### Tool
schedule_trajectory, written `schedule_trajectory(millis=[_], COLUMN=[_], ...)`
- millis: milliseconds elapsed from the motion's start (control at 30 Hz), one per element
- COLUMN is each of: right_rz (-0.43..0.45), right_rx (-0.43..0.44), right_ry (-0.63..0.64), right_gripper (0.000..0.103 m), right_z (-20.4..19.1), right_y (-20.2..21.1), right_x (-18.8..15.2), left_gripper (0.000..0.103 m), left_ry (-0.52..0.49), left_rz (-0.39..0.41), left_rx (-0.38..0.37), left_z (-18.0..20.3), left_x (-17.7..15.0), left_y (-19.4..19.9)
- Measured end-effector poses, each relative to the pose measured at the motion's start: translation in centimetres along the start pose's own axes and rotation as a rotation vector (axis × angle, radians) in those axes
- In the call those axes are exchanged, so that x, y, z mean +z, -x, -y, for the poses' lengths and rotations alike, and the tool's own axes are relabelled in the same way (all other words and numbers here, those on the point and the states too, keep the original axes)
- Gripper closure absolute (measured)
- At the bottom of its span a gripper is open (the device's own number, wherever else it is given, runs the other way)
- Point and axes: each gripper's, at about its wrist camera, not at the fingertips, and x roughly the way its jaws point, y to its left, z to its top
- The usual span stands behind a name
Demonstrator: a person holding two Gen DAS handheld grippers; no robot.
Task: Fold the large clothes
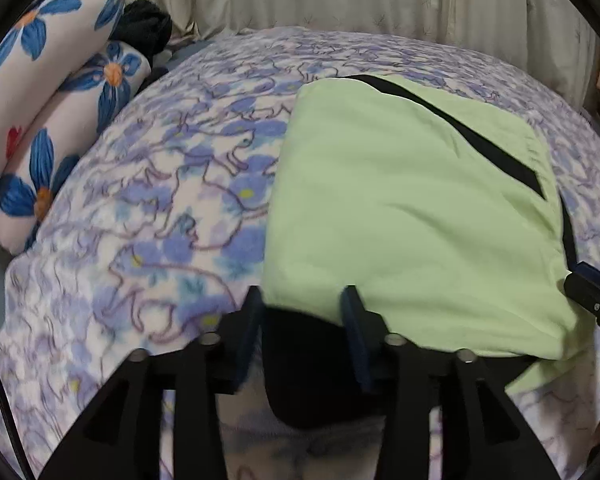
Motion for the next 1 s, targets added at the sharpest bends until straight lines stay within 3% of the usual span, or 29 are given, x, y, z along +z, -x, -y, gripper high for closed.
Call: schedule_trajectory(millis=[33, 133, 267, 367, 500, 567, 833, 1000], right_rz=[-0.002, -0.012, -0.015, -0.024, -0.035, -0.031, 0.022, 0.028], right_rx=[-0.003, -0.006, -0.012, -0.015, -0.025, -0.025, -0.05, -0.099], right_ry=[0.002, -0.007, -0.021, -0.017, -0.037, -0.048, -0.111, -0.14], right_gripper=[0.068, 0.067, 0.066, 0.063, 0.055, 0.047, 0.033, 0.031], right_z=[0.0, 0.0, 0.2, 0.2, 0.6, 0.7, 1.7, 2.1], right_y=[0.6, 2.3, 5.9, 8.6, 12.9, 15.2, 23.3, 26.8], right_x=[-0.2, -0.5, -1.7, -2.9, -4.9, -5.9, -9.5, -12.3], left_gripper=[0.044, 0.039, 0.017, 0.012, 0.011, 0.011, 0.011, 0.01], left_ry=[0.006, -0.001, 0.005, 0.005, -0.01, -0.004, 0.016, -0.02], left_rz=[-0.002, 0.006, 0.005, 0.029, 0.019, 0.004, 0.007, 0.034], left_rx=[-0.006, -0.02, -0.043, -0.082, -0.114, -0.131, -0.165, -0.128], left_z=[0.0, 0.7, 1.7, 2.8, 4.3, 5.0, 8.3, 10.9], left_x=[-0.2, -1.2, -2.3, -3.5, -5.2, -6.2, -12.2, -16.0], left_y=[0.4, 2.5, 5.9, 9.4, 13.3, 15.2, 21.6, 24.8])
